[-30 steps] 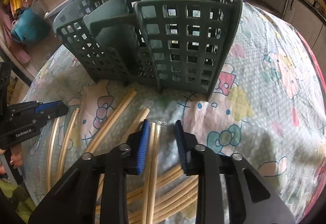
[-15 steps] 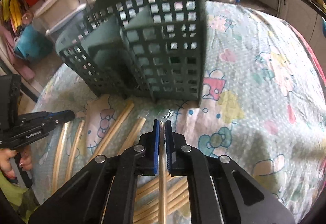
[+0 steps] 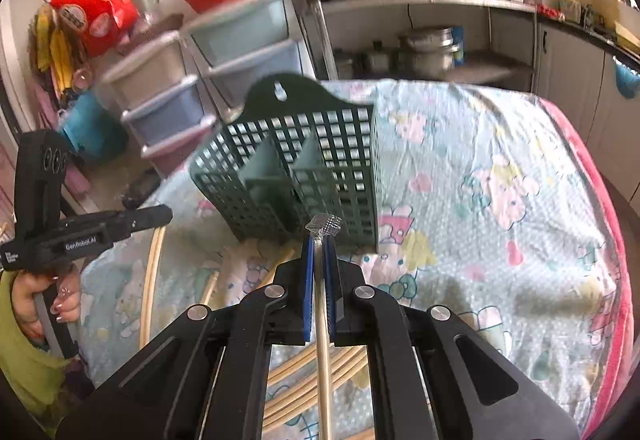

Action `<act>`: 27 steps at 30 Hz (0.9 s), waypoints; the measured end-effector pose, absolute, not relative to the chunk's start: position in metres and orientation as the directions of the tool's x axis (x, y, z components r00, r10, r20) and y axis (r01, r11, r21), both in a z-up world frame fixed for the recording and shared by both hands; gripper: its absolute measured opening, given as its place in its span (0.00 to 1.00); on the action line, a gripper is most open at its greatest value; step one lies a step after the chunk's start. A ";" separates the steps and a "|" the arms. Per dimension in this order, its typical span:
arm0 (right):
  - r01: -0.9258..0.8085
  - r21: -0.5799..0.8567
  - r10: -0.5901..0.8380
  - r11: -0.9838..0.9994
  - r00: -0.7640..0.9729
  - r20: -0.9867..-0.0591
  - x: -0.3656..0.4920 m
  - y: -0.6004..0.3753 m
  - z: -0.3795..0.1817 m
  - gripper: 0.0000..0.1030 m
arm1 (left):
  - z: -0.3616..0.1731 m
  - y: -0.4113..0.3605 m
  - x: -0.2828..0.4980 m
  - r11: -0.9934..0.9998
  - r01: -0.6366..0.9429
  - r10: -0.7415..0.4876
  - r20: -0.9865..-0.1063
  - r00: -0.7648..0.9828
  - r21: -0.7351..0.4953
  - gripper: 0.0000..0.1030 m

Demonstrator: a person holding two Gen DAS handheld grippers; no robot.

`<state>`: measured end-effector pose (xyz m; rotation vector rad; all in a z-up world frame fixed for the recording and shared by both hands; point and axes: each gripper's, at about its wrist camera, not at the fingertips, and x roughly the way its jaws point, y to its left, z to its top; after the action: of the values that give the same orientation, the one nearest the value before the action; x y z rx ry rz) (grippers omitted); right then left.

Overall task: Organize utensils
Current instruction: 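Lift the left gripper's chopstick over the green caddy while the right gripper carries its chopstick there too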

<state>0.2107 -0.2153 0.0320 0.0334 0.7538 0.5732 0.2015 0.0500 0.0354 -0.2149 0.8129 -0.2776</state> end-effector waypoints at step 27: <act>-0.476 0.241 0.527 0.845 0.818 -0.232 0.203 -0.235 0.152 0.05 | 0.166 0.027 0.224 0.949 0.186 -0.272 -0.369 0.889 -0.253 0.03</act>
<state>0.2034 -0.2350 0.1517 0.1760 0.2971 0.5375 0.2238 0.0271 0.1662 -0.2145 0.4127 -0.2398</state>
